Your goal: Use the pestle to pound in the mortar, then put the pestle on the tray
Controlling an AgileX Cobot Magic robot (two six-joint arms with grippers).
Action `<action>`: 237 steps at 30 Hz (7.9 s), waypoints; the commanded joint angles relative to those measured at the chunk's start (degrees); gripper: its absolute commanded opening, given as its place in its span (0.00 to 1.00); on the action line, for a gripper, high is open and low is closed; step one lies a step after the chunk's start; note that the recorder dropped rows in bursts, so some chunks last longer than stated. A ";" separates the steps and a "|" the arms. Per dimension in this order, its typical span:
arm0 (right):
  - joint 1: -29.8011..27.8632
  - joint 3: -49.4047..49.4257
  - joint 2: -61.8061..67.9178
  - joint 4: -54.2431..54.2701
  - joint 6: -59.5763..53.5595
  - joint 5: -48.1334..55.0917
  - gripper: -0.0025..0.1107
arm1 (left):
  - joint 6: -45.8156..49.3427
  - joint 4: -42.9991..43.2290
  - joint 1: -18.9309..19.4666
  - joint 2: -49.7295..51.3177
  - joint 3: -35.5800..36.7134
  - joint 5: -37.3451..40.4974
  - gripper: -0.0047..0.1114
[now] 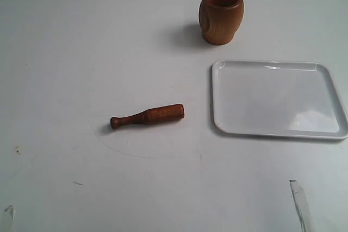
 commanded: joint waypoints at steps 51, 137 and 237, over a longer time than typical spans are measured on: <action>54.93 -50.33 69.17 29.62 -74.90 77.85 0.51 | -0.47 -0.42 -0.44 -0.07 0.03 -0.17 0.04; 20.05 -30.76 64.81 31.73 -37.16 -23.48 0.02 | -0.47 -0.42 -0.44 -0.07 0.03 -0.17 0.04; 19.92 -30.72 73.89 35.03 -46.63 -16.33 0.02 | -0.47 -0.42 -0.44 -0.07 0.03 -0.17 0.04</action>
